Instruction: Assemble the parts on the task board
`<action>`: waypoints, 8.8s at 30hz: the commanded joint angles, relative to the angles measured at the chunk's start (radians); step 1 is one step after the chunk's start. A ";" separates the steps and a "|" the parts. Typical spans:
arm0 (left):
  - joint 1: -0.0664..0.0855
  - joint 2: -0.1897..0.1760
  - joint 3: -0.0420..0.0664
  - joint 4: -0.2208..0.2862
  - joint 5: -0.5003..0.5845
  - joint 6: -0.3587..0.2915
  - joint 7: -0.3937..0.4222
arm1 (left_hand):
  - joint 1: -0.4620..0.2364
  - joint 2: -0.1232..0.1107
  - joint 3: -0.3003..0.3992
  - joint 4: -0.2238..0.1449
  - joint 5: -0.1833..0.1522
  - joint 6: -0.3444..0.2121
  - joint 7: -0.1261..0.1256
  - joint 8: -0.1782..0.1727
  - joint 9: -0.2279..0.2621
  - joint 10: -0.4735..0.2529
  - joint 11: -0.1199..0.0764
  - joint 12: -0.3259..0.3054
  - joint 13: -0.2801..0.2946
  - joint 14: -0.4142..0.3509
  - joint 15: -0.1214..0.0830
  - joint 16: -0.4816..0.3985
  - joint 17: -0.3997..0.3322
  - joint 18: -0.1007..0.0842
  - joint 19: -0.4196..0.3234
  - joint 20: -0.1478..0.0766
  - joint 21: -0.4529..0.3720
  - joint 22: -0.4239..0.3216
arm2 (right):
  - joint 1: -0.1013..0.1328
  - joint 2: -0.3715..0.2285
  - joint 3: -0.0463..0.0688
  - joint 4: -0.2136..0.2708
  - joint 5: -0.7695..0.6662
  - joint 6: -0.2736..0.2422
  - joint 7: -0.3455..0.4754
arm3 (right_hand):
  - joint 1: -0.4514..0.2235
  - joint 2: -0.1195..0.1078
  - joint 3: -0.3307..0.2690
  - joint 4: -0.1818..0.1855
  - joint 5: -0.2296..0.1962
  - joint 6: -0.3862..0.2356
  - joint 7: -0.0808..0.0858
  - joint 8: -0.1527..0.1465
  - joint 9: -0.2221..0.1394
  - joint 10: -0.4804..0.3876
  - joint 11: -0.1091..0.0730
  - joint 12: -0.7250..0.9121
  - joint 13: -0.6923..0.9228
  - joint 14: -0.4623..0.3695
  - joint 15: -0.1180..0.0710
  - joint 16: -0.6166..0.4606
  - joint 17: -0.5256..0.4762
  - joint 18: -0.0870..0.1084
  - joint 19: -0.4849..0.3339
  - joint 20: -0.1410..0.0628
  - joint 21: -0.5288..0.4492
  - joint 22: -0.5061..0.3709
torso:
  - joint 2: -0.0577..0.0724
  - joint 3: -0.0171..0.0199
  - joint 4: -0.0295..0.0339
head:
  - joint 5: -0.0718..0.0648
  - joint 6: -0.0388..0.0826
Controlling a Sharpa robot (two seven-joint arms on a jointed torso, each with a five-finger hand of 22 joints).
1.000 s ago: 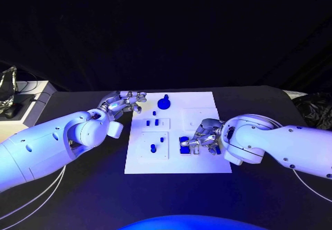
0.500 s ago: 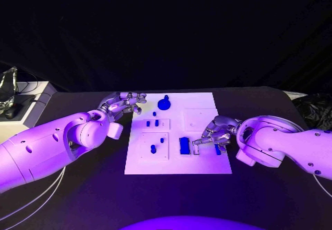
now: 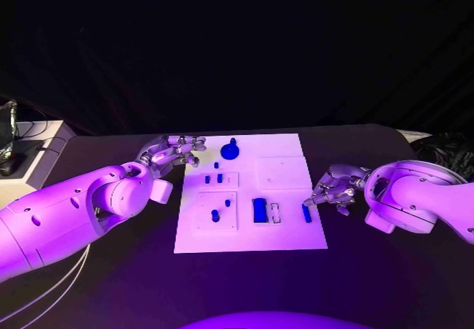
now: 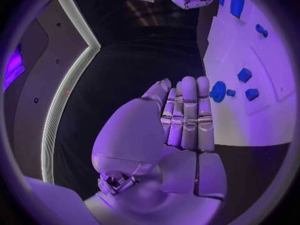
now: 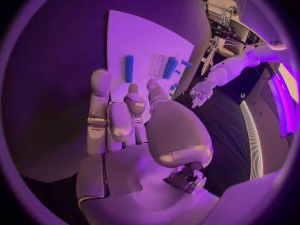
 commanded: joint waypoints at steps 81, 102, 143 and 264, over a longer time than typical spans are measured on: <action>-0.005 -0.010 0.001 0.007 -0.007 0.012 0.000 | 0.004 0.002 0.040 -0.025 0.005 -0.007 0.004 0.001 0.001 -0.009 0.001 0.009 0.000 -0.002 0.006 -0.001 -0.002 -0.001 0.005 -0.004 -0.002 0.026 | -0.074 0.111 -0.011 -0.025 -0.145 0.120 -0.154 | 0.023 -0.034 0.540 -0.092 0.131 -0.042 0.023 -0.059 0.147 -0.017 0.006 -0.035 0.001 -0.001 0.001 -0.002 0.034 0.000 0.046 -0.003 0.001 0.029 | 0.001 -0.0011 0.0030 | 0.004 -0.019; -0.005 -0.008 0.001 0.004 -0.007 0.017 -0.005 | 0.004 0.002 0.040 -0.025 0.005 -0.007 0.004 0.001 0.001 -0.009 0.001 0.009 0.000 -0.002 0.006 -0.001 -0.002 -0.001 0.005 -0.004 -0.002 0.026 | -0.027 0.104 -0.003 0.000 0.054 0.001 -0.120 | 0.060 -0.042 0.354 -0.156 0.209 -0.020 0.007 -0.061 0.156 -0.017 -0.001 -0.026 -0.006 0.002 -0.004 -0.003 0.043 -0.002 0.049 -0.005 0.010 0.043 | 0.001 -0.0010 0.0030 | 0.004 -0.020; -0.005 -0.009 0.001 0.004 -0.007 0.025 -0.009 | -0.006 0.002 0.049 -0.029 0.006 -0.009 0.004 0.001 0.001 -0.011 0.001 0.009 0.000 -0.002 0.006 0.000 -0.002 0.000 0.006 -0.003 -0.007 0.032 | -0.037 0.220 -0.004 -0.048 0.036 0.038 -0.153 | 0.046 -0.030 0.214 -0.082 0.206 0.000 0.001 -0.064 0.076 -0.016 -0.002 -0.029 -0.011 0.003 -0.005 -0.009 0.039 -0.006 0.050 -0.007 -0.005 0.022 | 0.001 -0.0001 0.0027 | 0.006 -0.021; -0.006 -0.013 0.001 -0.002 -0.018 0.043 -0.031 | -0.014 0.005 0.059 -0.019 0.007 -0.009 0.003 0.001 0.001 -0.016 0.003 0.009 0.000 -0.004 0.008 -0.002 -0.004 0.000 0.010 -0.002 -0.019 0.035 | -0.033 0.228 -0.003 -0.057 0.085 -0.060 -0.115 | -0.082 -0.015 -0.022 0.087 0.167 0.037 -0.005 -0.063 0.075 0.005 -0.004 -0.022 0.000 0.003 -0.007 -0.005 0.030 -0.007 0.049 -0.009 0.007 0.004 | 0.001 -0.0008 0.0032 | 0.010 -0.037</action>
